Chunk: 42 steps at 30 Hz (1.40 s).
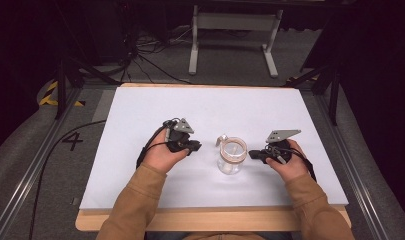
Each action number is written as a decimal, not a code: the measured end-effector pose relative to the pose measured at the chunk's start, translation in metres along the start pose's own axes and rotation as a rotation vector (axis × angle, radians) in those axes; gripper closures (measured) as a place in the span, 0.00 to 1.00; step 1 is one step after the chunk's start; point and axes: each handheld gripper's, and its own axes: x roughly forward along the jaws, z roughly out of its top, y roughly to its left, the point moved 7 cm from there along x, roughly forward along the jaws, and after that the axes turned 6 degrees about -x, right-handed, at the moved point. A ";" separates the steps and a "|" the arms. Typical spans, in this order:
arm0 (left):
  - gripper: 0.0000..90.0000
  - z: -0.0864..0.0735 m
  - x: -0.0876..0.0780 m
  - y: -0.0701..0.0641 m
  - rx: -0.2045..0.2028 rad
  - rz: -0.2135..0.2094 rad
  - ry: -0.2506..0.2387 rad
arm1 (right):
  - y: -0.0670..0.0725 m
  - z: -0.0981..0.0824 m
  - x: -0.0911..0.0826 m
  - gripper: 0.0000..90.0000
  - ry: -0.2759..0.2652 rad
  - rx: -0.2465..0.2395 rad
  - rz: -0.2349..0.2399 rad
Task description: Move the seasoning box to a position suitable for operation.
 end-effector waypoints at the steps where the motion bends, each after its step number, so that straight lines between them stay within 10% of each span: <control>1: 0.93 -0.001 -0.002 0.001 -0.001 0.004 -0.004 | 0.001 0.001 0.003 1.00 0.003 -0.001 0.006; 42: 0.90 -0.003 0.003 0.012 -0.040 -0.005 -0.005 | 0.052 0.010 0.026 1.00 0.093 -0.151 0.056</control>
